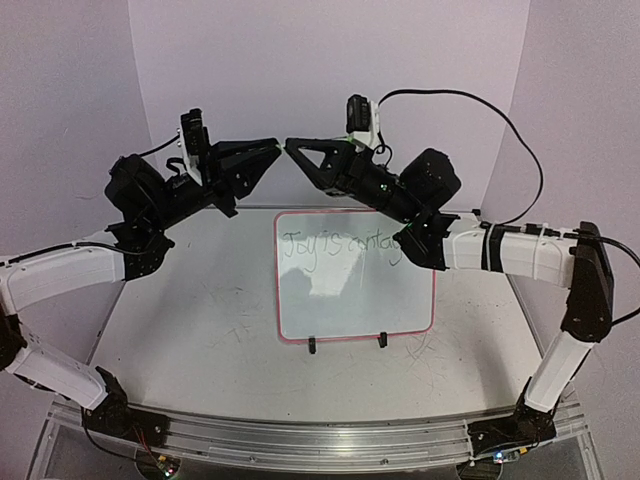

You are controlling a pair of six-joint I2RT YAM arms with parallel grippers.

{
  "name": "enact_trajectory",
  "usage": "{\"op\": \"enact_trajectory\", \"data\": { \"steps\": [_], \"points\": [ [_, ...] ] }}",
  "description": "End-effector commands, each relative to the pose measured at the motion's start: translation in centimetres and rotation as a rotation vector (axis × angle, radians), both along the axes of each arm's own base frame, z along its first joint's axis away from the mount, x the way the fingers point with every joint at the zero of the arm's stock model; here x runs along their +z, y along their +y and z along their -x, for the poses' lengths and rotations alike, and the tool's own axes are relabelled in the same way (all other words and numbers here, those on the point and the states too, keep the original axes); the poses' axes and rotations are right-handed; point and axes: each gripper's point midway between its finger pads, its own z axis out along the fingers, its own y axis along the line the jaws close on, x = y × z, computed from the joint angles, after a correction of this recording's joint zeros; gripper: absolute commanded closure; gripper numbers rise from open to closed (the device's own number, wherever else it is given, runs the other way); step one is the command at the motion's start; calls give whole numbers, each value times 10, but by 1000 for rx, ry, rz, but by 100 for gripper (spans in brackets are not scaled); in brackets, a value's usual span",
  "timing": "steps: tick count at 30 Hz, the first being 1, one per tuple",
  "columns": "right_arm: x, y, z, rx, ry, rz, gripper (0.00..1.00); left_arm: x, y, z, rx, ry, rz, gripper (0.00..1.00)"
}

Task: Write a sentence on the whiteboard
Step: Insert the whiteboard marker without the cap into the pen cap.

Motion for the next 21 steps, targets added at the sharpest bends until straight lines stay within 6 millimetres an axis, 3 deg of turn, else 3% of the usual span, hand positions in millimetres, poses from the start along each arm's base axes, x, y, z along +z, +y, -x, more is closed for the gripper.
{"op": "enact_trajectory", "data": {
  "steps": [1,8,15,17,19,20,21],
  "points": [
    [-31,37,53,235,-48,178,100,-63,-43,20,-212,46,-260,100],
    [-42,67,79,290,-146,234,100,-76,-46,21,-250,113,-284,100],
    [-45,69,84,273,-170,258,100,-84,-46,20,-242,127,-295,100],
    [-42,64,82,242,-175,253,100,-87,-47,16,-227,143,-295,100],
    [-38,42,59,151,-149,239,100,-85,-44,4,-152,173,-273,98],
    [-34,23,44,96,-130,213,100,-82,-40,0,-109,183,-257,93],
    [-40,4,28,40,-100,207,100,-80,-35,-6,-59,205,-237,78]
  ]
}}
